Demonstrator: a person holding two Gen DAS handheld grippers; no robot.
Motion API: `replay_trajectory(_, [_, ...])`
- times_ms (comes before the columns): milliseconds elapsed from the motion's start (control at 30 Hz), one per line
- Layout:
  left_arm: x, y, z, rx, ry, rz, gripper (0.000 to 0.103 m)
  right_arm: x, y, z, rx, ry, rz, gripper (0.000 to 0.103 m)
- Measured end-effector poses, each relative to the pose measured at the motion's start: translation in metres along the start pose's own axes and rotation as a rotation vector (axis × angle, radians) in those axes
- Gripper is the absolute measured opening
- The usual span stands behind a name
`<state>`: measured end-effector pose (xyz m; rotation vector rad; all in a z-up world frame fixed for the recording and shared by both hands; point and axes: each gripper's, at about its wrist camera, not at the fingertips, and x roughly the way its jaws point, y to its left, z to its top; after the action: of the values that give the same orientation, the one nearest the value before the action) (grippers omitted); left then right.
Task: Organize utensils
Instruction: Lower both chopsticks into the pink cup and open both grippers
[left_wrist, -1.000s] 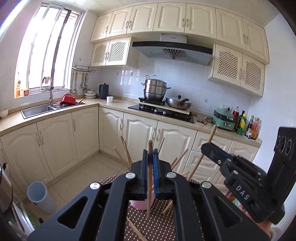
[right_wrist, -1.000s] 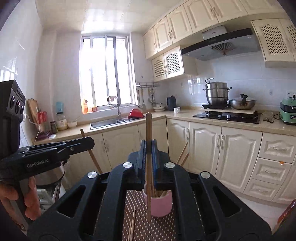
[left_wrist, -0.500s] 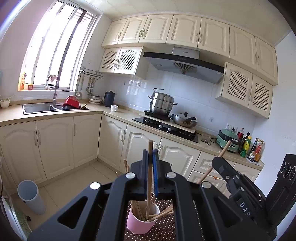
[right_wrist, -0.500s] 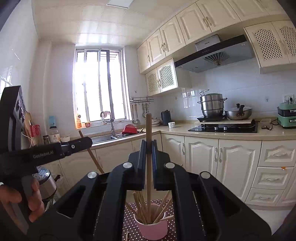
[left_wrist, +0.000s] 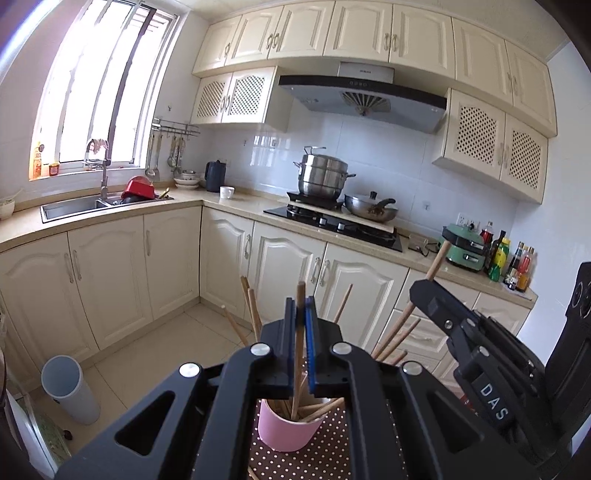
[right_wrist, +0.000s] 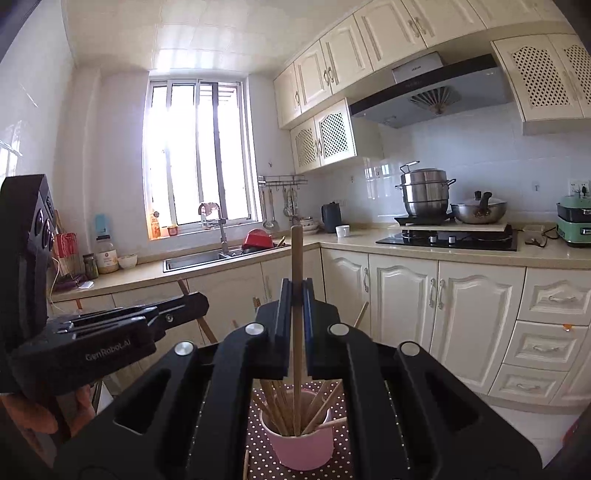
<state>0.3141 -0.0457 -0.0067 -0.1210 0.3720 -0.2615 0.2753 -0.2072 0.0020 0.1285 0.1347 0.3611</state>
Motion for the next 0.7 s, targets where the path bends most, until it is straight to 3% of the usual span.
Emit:
replay_trajectory(300, [0.01, -0.003, -0.015, 0.047, 0.044, 0.014, 0.005, 0.004, 0.003, -0.011, -0.003, 0.044, 0.006, 0.006])
replay_trajectory(600, [0.035, 0.0, -0.031, 0.066, 0.168, 0.041, 0.007, 0.003, 0.003, -0.017, 0.003, 0.067, 0.006, 0.006])
replay_trajectory(700, [0.037, 0.002, -0.034, 0.059, 0.176, 0.043, 0.007, 0.002, 0.003, -0.016, 0.002, 0.071, 0.005, 0.006])
